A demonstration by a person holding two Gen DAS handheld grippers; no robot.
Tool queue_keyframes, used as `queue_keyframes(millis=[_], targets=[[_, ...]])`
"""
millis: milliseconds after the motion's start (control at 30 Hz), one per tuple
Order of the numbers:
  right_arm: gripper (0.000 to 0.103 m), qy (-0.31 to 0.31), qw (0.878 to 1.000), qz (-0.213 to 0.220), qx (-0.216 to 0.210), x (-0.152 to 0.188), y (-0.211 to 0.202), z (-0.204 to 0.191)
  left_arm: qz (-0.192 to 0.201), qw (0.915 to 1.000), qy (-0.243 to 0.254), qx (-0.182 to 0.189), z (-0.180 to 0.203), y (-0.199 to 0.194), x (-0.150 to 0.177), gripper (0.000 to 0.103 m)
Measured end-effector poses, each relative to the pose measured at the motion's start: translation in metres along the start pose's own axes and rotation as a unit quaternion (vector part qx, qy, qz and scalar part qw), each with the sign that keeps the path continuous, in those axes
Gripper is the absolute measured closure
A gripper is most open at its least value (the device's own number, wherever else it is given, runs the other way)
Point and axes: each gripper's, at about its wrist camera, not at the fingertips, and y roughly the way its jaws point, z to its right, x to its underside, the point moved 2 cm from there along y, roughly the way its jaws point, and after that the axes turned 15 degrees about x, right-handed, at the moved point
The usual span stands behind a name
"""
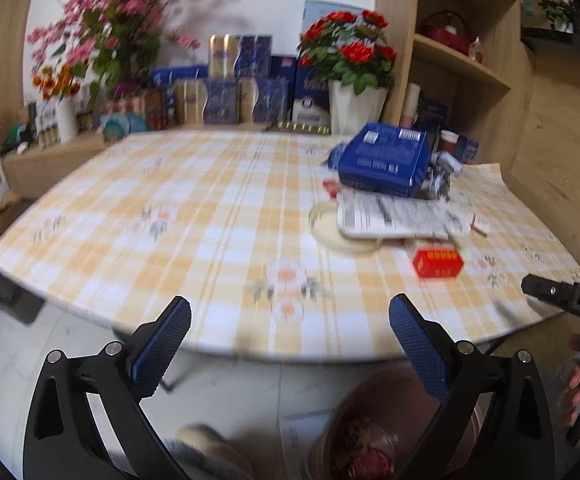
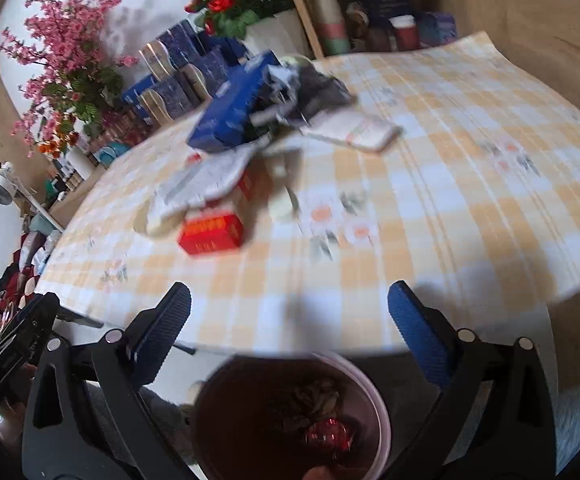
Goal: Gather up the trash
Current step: 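Grasp the white paper sheet with the right tool and lift it, then grasp the red box with the left tool while the right tool holds the paper sheet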
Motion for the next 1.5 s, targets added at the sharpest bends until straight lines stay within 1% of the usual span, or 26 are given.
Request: queue_keyframes(millis=[67, 133, 200, 300, 367, 400, 433, 467, 533, 567, 633, 667, 700, 733, 767, 867, 967, 1067, 1133, 1200, 1233, 1300, 1367, 1400, 1433, 1500], targets=[[0.006, -0.005, 1.000, 0.012, -0.011, -0.017, 0.005, -0.007, 0.012, 0.9999, 0.013, 0.002, -0.001, 0.005, -0.014, 0.006], [0.006, -0.010, 0.999, 0.015, -0.033, -0.034, 0.013, -0.018, 0.024, 0.9995, 0.022, 0.006, -0.003, 0.013, -0.028, 0.006], [0.016, -0.006, 0.998, 0.005, -0.067, -0.052, 0.028, -0.029, 0.031, 0.9992, 0.023, 0.006, -0.007, 0.021, -0.036, 0.006], [0.023, 0.004, 0.995, -0.024, -0.096, -0.071, 0.053, -0.043, 0.034, 0.9987, -0.027, 0.028, -0.021, 0.036, -0.041, 0.006], [0.026, 0.008, 0.994, -0.037, -0.102, -0.078, 0.067, -0.049, 0.030, 0.9980, -0.048, 0.028, -0.024, 0.045, -0.040, 0.006], [0.031, 0.009, 0.994, -0.044, -0.104, -0.081, 0.074, -0.053, 0.028, 0.9977, -0.055, 0.028, -0.024, 0.051, -0.039, 0.006], [0.033, 0.010, 0.993, -0.052, -0.106, -0.084, 0.083, -0.057, 0.027, 0.9976, -0.058, 0.027, -0.024, 0.054, -0.038, 0.006], [0.036, 0.011, 0.992, -0.061, -0.108, -0.086, 0.091, -0.060, 0.025, 0.9976, -0.059, 0.028, -0.023, 0.057, -0.037, 0.006], [0.037, 0.013, 0.992, -0.074, -0.104, -0.088, 0.104, -0.065, 0.017, 0.9979, -0.052, 0.035, -0.019, 0.063, -0.035, 0.006], [0.039, 0.017, 0.991, -0.080, -0.105, -0.088, 0.108, -0.066, 0.013, 0.9981, -0.046, 0.040, -0.017, 0.066, -0.035, 0.006], [0.047, 0.031, 0.989, -0.092, -0.110, -0.090, 0.119, -0.068, 0.009, 0.9982, -0.040, 0.042, -0.015, 0.070, -0.033, 0.006], [0.058, 0.042, 0.988, -0.099, -0.112, -0.091, 0.123, -0.068, 0.007, 0.9983, -0.039, 0.043, -0.015, 0.071, -0.033, 0.006], [0.071, 0.050, 0.987, -0.104, -0.112, -0.092, 0.126, -0.067, 0.004, 0.9983, -0.038, 0.043, -0.015, 0.073, -0.032, 0.006], [0.074, 0.065, 0.984, -0.111, -0.120, -0.092, 0.127, -0.066, 0.003, 0.9983, -0.038, 0.043, -0.015, 0.074, -0.032, 0.006], [0.084, 0.078, 0.982, -0.113, -0.127, -0.093, 0.126, -0.064, 0.001, 0.9982, -0.039, 0.045, -0.016, 0.075, -0.031, 0.006], [0.091, 0.115, 0.976, -0.101, -0.154, -0.099, 0.109, -0.060, -0.003, 0.9980, -0.042, 0.047, -0.016, 0.076, -0.030, 0.006], [0.092, 0.133, 0.972, -0.071, -0.177, -0.105, 0.083, -0.057, -0.006, 0.9980, -0.039, 0.049, -0.013, 0.077, -0.028, 0.006], [0.093, 0.140, 0.972, -0.039, -0.183, -0.110, 0.055, -0.051, -0.010, 0.9980, -0.032, 0.053, -0.008, 0.079, -0.027, 0.006], [0.093, 0.141, 0.975, -0.015, -0.173, -0.112, 0.035, -0.043, -0.013, 0.9980, -0.025, 0.056, -0.004, 0.080, -0.026, 0.006], [0.093, 0.128, 0.980, 0.018, -0.149, -0.112, 0.015, -0.034, -0.015, 0.9976, -0.019, 0.065, 0.002, 0.080, -0.024, 0.006], [0.093, 0.118, 0.984, 0.039, -0.127, -0.111, 0.002, -0.028, -0.016, 0.9973, -0.017, 0.069, 0.004, 0.080, -0.024, 0.006], [0.093, 0.105, 0.988, 0.062, -0.094, -0.108, -0.014, -0.014, -0.018, 0.9967, -0.011, 0.079, 0.009, 0.080, -0.023, 0.006], [0.093, 0.081, 0.992, 0.088, -0.046, -0.102, -0.030, 0.000, -0.022, 0.9956, -0.008, 0.091, 0.015, 0.080, -0.021, 0.007], [0.093, 0.072, 0.992, 0.097, -0.029, -0.100, -0.035, 0.005, -0.026, 0.9949, -0.010, 0.097, 0.019, 0.080, -0.020, 0.011], [0.093, 0.057, 0.992, 0.111, -0.003, -0.094, -0.043, 0.012, -0.032, 0.9939, -0.014, 0.105, 0.022, 0.080, -0.020, 0.015], [0.093, 0.043, 0.991, 0.124, 0.020, -0.088, -0.049, 0.020, -0.054, 0.9910, -0.027, 0.120, 0.030, 0.085, -0.019, 0.018]])
